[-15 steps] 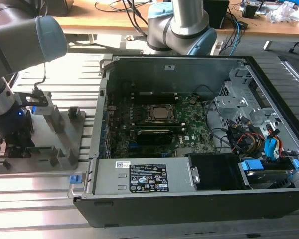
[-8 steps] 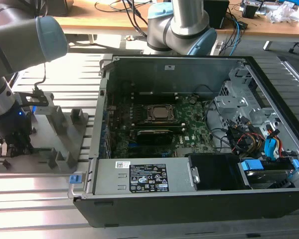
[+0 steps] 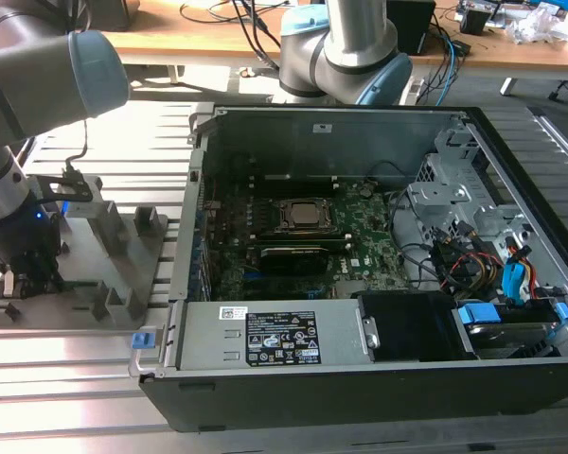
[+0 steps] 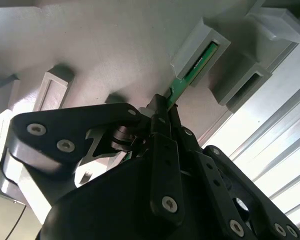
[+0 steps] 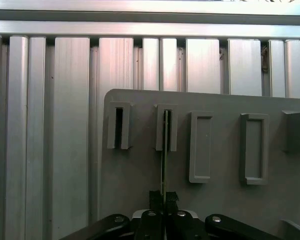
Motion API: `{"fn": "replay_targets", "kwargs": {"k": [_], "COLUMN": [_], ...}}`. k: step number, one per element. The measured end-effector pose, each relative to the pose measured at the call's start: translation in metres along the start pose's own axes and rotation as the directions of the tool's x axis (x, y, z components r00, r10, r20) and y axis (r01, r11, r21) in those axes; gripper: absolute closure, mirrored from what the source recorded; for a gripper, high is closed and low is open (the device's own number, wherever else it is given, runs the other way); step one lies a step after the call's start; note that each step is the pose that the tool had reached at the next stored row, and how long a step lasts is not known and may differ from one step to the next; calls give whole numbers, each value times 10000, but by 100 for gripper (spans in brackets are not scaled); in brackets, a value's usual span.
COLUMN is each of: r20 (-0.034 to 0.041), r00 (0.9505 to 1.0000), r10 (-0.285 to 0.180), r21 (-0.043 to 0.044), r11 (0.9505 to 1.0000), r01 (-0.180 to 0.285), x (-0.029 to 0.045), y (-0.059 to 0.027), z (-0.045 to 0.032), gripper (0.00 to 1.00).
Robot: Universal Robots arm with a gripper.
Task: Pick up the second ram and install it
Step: 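Pick up the second ram and move it above second insertion slot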
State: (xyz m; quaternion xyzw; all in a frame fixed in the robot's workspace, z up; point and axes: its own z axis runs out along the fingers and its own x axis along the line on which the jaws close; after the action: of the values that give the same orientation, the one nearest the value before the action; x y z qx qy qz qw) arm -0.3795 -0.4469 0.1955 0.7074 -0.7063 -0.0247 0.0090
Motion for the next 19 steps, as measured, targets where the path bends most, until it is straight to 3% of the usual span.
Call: {"fn": "replay_targets", "kwargs": {"k": [10, 13, 19], "r20": [-1, 0, 0], "r00": [10000, 10000, 10000], "r10": [0, 0, -1], "r21": [-1, 1, 0], "r11": [10000, 10000, 10000], "r01": [0, 0, 1], "x": [-1, -1, -7], "y": [-4, -1, 9], "z": [-13, -63, -298], "gripper": [86, 86, 86]}}
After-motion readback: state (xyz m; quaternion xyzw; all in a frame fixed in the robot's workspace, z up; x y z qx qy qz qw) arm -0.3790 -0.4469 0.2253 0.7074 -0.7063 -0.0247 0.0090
